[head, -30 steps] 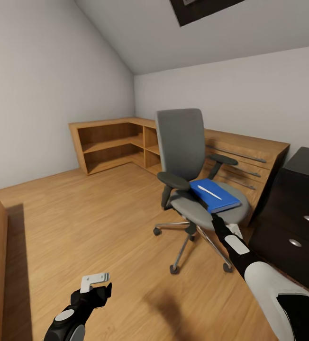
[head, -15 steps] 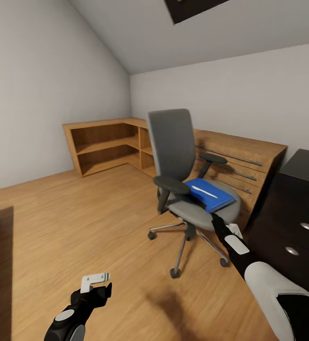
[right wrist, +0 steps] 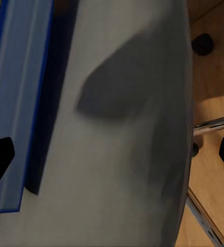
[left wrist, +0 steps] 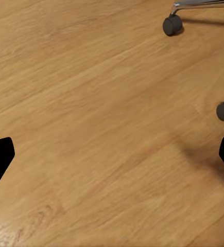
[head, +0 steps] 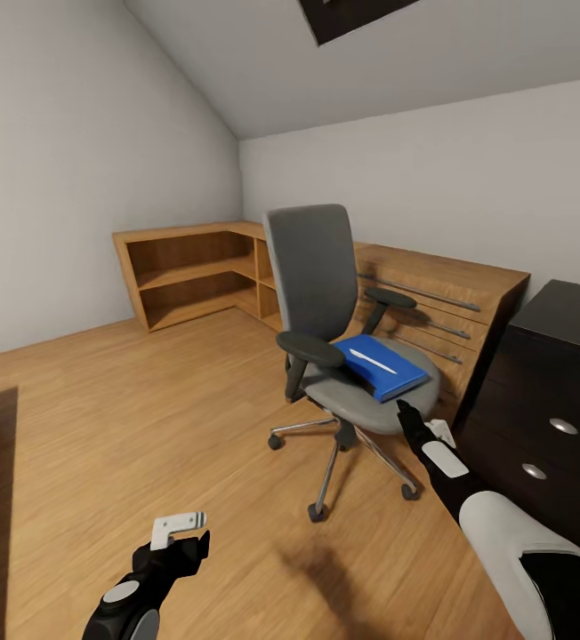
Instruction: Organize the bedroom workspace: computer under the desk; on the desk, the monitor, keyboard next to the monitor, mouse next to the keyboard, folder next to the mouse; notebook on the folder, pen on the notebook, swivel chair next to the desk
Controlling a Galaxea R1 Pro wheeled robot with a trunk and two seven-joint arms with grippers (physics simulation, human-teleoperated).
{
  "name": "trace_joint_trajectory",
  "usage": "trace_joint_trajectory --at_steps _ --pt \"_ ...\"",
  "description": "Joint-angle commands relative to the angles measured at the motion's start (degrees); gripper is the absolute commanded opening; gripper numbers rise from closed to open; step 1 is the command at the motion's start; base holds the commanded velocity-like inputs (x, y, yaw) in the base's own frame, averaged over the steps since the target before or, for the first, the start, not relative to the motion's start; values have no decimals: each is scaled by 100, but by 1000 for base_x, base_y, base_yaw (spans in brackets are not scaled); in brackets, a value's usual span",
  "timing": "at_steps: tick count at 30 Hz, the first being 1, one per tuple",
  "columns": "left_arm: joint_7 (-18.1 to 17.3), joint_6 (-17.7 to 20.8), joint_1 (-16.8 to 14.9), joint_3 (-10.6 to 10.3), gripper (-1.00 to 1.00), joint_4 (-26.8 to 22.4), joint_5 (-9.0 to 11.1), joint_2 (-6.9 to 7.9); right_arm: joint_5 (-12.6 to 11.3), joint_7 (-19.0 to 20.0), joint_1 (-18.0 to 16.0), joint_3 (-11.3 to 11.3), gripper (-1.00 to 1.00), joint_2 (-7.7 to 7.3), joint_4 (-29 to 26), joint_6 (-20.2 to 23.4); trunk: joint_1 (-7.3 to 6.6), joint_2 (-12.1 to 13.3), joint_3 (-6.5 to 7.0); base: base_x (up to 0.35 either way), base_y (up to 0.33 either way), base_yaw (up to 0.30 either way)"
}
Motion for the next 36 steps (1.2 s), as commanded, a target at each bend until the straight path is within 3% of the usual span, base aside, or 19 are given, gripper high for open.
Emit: trace_joint_trajectory --at_steps 1,23,36 --pt "60 11 -4 -14 100 -5 61 6 -55 18 -3 14 100 -1 5 -20 -1 -2 -5 0 -2 0" --pt "63 11 -4 -14 100 -11 52 6 -55 18 -3 14 100 -1 5 -26 -1 -2 -5 1 0 52" --pt "54 11 -4 -22 100 -12 54 6 -55 13 -1 30 100 11 11 -33 -1 -2 -5 100 0 1"
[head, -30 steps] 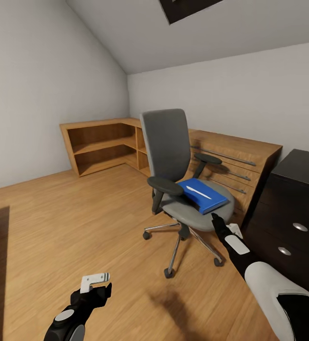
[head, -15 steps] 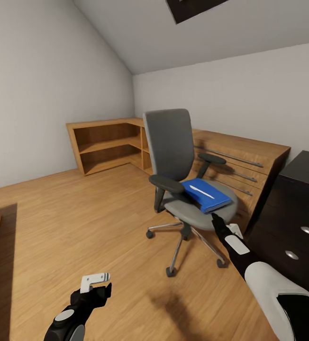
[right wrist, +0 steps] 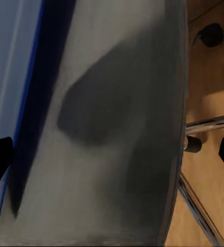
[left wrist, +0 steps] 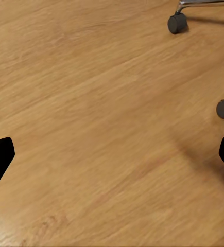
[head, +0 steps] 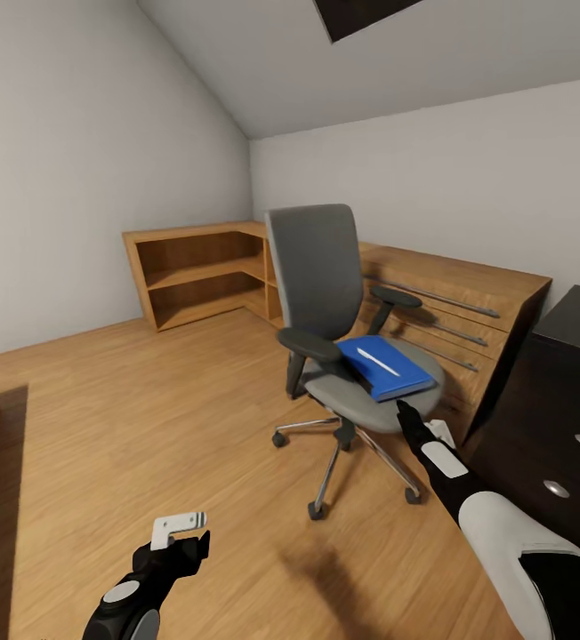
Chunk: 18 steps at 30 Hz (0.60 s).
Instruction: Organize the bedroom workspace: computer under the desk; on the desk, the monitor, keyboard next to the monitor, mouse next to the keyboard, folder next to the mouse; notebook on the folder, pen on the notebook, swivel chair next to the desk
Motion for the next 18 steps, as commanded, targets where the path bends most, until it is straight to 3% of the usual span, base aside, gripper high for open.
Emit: trace_joint_trajectory --at_steps 1,12,18 --pt "58 11 -4 -14 100 -7 60 6 -56 16 -5 19 100 0 4 -23 -1 -2 -5 2 0 55" --pt "58 11 -4 -13 100 -7 60 6 -55 14 -6 20 100 -1 4 -25 -1 -2 -5 0 0 160" --pt "58 11 -4 -8 100 -7 60 6 -52 21 -6 17 100 -4 4 -18 -1 -2 -5 -12 0 32"
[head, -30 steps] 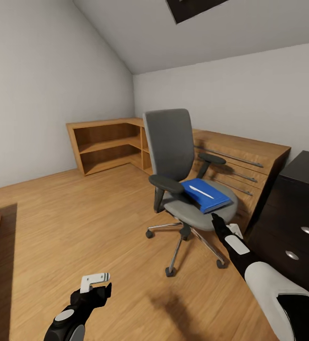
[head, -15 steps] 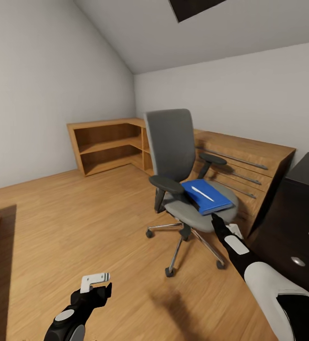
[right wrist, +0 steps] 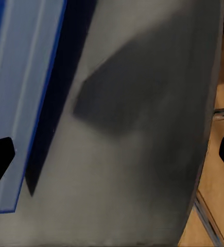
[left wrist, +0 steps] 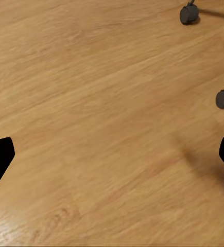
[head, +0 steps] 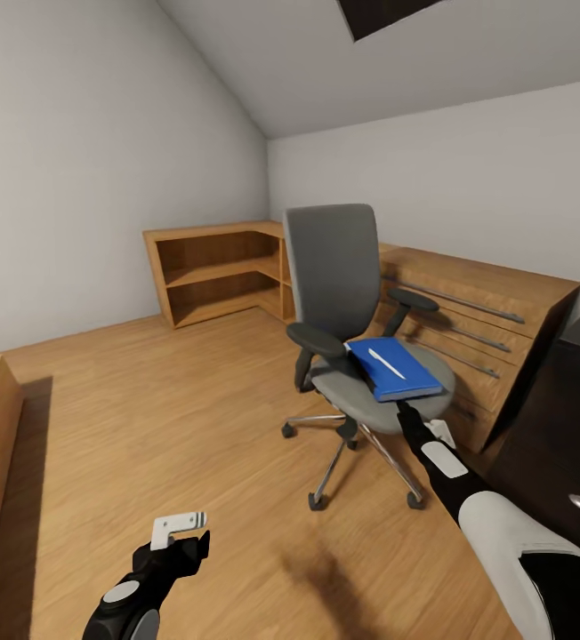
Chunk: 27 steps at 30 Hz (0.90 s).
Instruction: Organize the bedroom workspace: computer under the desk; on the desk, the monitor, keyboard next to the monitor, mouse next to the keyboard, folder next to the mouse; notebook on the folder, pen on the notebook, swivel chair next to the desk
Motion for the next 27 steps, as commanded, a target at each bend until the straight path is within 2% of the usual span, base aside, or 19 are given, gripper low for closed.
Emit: trace_joint_trajectory --at_steps 1,14,19,27 --pt "58 11 -4 -15 100 -6 60 6 -57 21 -4 16 100 -1 3 -20 -2 -2 -5 -125 0 3" --pt "58 11 -4 -15 100 -6 60 6 -58 22 -4 16 100 -1 3 -19 -2 -2 -5 -263 0 0" --pt "58 11 -4 -12 100 -6 60 6 -52 22 -4 26 100 11 3 -19 -2 -2 -5 -85 0 0" --pt "58 11 -4 -12 100 -6 60 6 -26 14 -4 25 100 205 5 -29 -2 -2 -5 -13 0 115"
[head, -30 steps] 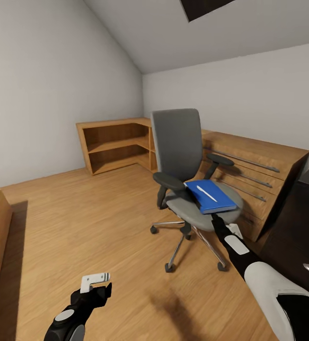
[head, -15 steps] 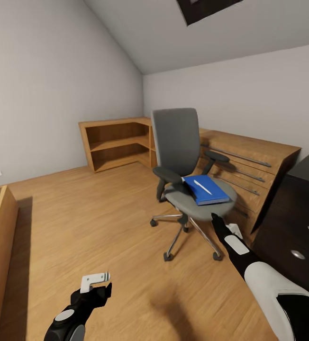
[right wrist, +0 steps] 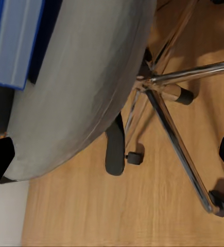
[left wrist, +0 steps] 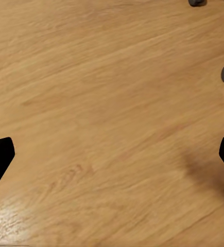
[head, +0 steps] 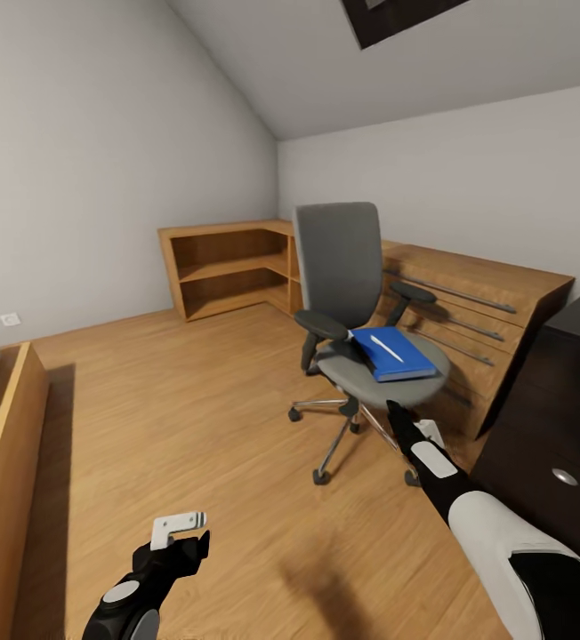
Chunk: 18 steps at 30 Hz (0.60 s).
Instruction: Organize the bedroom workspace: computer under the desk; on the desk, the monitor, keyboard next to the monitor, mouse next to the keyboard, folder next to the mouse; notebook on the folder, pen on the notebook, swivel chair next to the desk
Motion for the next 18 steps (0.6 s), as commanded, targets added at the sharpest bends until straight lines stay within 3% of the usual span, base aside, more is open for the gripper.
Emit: trace_joint_trajectory --at_steps 1,7,18 --pt "58 12 -5 -15 100 -5 59 6 -55 17 -2 15 100 19 2 -23 -1 -2 -5 -2 0 237" --pt "58 12 -5 -15 100 -5 58 6 -48 30 -2 17 100 107 10 -21 -1 -2 -5 -1 0 129" --pt "58 12 -5 -15 100 -5 57 6 -45 42 -2 24 100 173 60 -20 -1 -2 -5 0 0 13"
